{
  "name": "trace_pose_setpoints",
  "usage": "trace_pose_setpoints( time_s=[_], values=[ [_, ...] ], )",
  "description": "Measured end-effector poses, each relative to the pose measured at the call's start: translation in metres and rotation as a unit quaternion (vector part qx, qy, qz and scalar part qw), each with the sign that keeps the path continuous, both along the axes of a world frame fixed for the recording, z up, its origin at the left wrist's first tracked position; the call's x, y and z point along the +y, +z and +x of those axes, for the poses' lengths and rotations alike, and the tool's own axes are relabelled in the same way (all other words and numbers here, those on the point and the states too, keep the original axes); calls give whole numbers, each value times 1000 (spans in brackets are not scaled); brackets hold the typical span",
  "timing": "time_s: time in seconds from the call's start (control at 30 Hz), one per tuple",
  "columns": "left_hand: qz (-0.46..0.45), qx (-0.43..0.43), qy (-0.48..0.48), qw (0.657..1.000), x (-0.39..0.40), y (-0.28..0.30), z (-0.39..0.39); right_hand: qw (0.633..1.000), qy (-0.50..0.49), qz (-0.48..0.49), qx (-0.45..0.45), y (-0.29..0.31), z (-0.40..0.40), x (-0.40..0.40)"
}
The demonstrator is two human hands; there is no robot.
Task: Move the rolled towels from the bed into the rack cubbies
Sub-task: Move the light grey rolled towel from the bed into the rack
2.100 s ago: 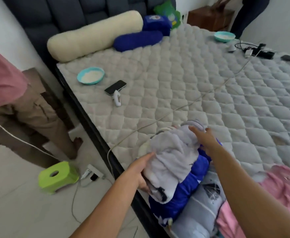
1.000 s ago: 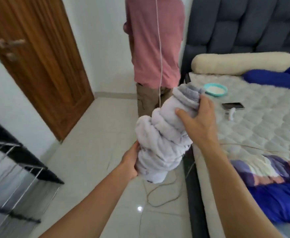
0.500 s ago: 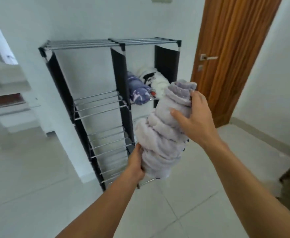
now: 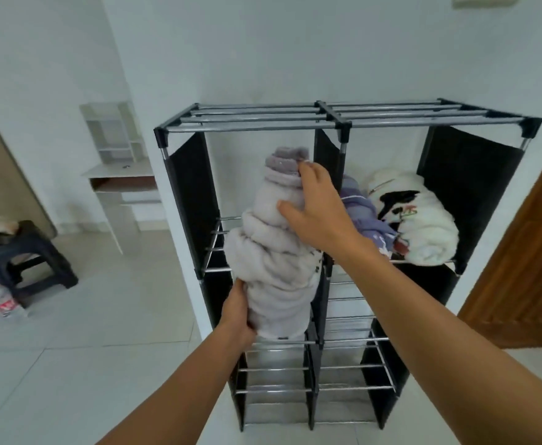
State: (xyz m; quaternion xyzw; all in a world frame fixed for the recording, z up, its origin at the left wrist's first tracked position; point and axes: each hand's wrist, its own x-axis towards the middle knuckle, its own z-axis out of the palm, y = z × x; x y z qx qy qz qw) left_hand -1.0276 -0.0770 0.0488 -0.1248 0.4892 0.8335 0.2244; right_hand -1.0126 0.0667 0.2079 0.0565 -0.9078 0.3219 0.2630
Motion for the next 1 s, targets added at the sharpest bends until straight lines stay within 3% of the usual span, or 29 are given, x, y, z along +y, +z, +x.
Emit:
trace_pose_setpoints(
  time_s=[0.3,0.67,0.9,1.0],
  values=[
    [-27,43,-40,998,28,25,-56,992,-49,-81,-79,-2,-120,24],
    [-121,8,-78,990,38,36,-105,953,-89,-95,-272,-64,-166,32],
    [-125,9,-134,983,33,42,-118,926,-163,-219,-261,-76,-175,37],
    [-117,36,-148,981,31,47,-125,922,-159,-207,-286,-73,-176,40]
  ],
)
